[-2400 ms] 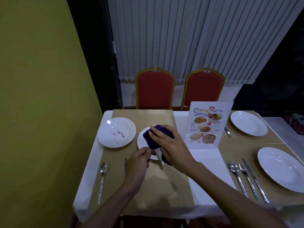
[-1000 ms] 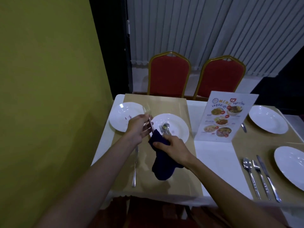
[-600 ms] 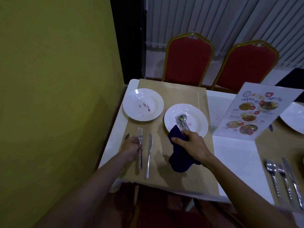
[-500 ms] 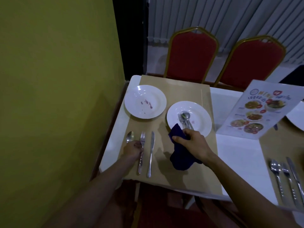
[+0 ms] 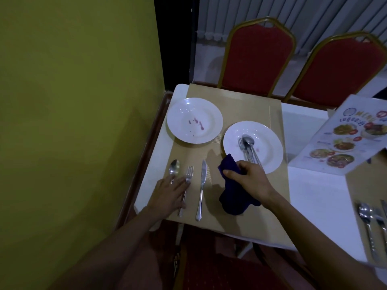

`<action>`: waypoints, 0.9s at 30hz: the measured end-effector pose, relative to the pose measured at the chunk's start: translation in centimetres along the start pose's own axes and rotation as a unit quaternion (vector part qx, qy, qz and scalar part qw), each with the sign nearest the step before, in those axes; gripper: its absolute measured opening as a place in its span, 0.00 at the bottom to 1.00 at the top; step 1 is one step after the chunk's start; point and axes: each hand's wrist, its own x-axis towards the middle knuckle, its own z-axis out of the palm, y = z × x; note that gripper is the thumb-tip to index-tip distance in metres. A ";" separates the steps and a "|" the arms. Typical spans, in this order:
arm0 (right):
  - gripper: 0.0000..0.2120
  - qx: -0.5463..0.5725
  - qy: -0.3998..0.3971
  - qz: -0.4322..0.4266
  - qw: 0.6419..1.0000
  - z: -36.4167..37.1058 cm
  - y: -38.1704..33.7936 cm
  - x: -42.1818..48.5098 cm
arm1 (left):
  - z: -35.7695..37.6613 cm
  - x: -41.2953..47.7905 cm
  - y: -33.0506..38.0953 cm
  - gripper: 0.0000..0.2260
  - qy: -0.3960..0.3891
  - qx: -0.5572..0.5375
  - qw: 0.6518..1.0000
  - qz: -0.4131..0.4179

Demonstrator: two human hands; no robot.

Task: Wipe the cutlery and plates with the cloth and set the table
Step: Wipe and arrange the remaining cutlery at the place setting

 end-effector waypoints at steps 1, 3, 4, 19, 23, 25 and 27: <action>0.11 0.002 0.000 0.002 1.000 0.2 -0.1 0.0 | 0.2 0.0 -0.2 0.33 -0.008 0.002 1.000 -0.006; 0.10 0.005 -0.004 0.004 1.000 0.5 -0.3 0.1 | 0.5 0.2 -0.3 0.34 -0.025 0.007 1.000 -0.018; 0.10 0.007 -0.006 0.004 1.000 0.6 -0.4 0.1 | 0.6 0.2 -0.4 0.34 -0.032 0.008 0.999 -0.022; 0.07 -0.001 0.014 0.004 1.000 -0.4 0.8 -0.7 | 3.1 1.6 3.4 0.45 -0.078 0.046 0.995 0.050; 0.07 -0.006 0.010 0.002 1.000 -0.7 1.3 -0.9 | 3.3 0.7 1.2 0.46 -0.077 0.051 0.995 0.046; 0.06 -0.002 0.007 0.002 1.000 -0.7 1.3 -1.0 | 3.2 0.3 0.7 0.45 -0.081 0.048 0.995 0.046; 0.06 0.001 0.004 0.001 1.000 -0.5 1.1 -1.1 | 2.9 0.1 0.6 0.44 -0.075 0.037 0.995 0.044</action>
